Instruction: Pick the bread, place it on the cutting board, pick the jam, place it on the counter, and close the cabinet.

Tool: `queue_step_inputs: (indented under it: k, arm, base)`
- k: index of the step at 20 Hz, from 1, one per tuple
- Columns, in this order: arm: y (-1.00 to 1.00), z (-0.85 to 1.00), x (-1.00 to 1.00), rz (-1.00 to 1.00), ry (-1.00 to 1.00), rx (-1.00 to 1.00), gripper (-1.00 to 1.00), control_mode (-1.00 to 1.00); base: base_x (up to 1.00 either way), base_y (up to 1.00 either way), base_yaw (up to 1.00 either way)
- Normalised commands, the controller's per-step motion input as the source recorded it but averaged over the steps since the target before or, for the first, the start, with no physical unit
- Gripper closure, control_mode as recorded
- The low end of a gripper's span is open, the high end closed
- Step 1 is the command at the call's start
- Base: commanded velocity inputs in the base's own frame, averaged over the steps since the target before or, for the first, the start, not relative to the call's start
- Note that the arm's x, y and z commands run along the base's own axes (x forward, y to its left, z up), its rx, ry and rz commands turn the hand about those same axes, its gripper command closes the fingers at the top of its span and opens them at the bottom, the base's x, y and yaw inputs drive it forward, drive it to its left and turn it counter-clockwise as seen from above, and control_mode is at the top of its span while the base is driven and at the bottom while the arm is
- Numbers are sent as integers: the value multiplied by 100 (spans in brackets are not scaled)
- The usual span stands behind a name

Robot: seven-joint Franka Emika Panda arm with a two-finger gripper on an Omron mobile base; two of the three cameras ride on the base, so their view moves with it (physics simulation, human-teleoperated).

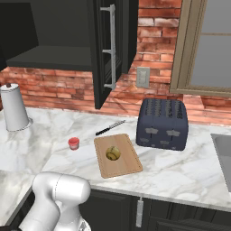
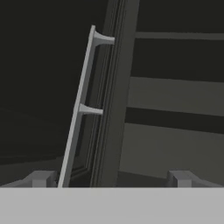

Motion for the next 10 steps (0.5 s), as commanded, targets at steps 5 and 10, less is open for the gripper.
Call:
queue_step_inputs:
  k: [5, 10]
  arm:
    - [21, -2, 4, 2, 0, 0, -100, -100]
    - [18, -5, 14, 0, 0, 0, -100, -100]
  base:
    - [0, 0, 0]
    - [0, 0, 0]
